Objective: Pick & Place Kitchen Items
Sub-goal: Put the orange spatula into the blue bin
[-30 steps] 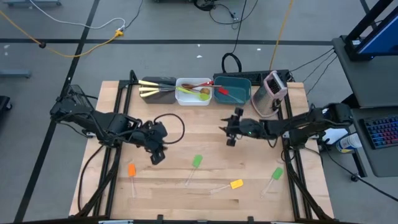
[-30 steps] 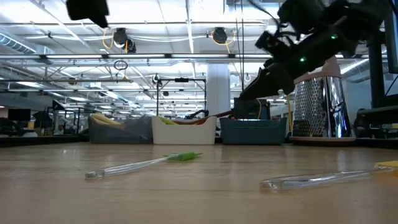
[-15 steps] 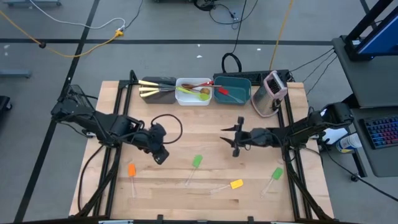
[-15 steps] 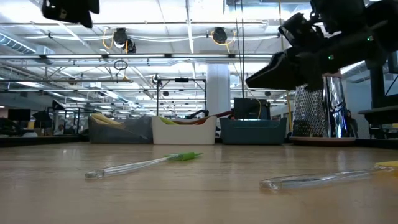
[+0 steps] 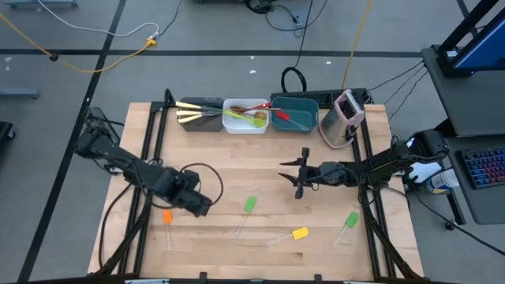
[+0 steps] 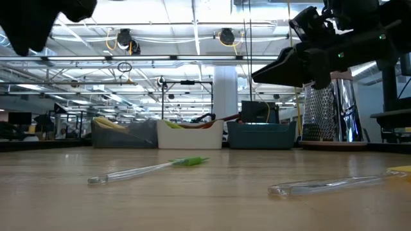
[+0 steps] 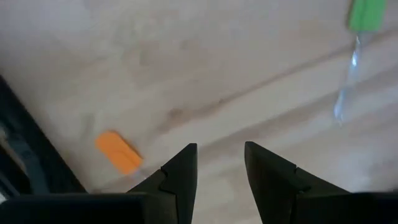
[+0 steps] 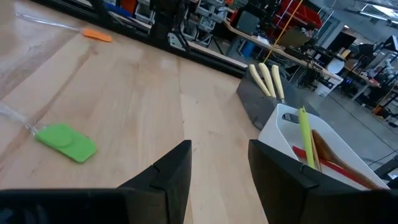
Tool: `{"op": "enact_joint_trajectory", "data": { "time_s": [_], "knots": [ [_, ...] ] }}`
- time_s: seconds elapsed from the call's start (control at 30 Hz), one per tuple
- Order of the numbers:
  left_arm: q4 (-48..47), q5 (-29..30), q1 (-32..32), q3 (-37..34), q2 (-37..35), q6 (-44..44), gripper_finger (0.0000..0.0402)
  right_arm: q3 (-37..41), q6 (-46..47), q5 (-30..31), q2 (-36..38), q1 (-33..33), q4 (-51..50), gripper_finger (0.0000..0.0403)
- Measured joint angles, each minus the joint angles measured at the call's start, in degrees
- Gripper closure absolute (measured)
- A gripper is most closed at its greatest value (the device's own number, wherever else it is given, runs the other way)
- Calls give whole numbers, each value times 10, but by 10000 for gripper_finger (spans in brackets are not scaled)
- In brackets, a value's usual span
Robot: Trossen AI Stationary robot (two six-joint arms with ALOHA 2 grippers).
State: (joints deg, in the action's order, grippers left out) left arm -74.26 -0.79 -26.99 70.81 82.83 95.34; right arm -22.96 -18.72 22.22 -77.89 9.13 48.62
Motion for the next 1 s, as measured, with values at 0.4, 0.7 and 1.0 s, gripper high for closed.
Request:
{"op": "enact_joint_trajectory", "data": {
  "time_s": [0.4,0.7,1.0],
  "knots": [
    [-11,-81,-44,-25,32,83,266,0,31,0,0,0,-9,256],
    [25,-156,-43,-141,14,90,266,0,31,0,0,0,-10,257],
    [147,-210,-42,-273,7,109,266,0,31,0,0,0,-14,259]
  ]
}}
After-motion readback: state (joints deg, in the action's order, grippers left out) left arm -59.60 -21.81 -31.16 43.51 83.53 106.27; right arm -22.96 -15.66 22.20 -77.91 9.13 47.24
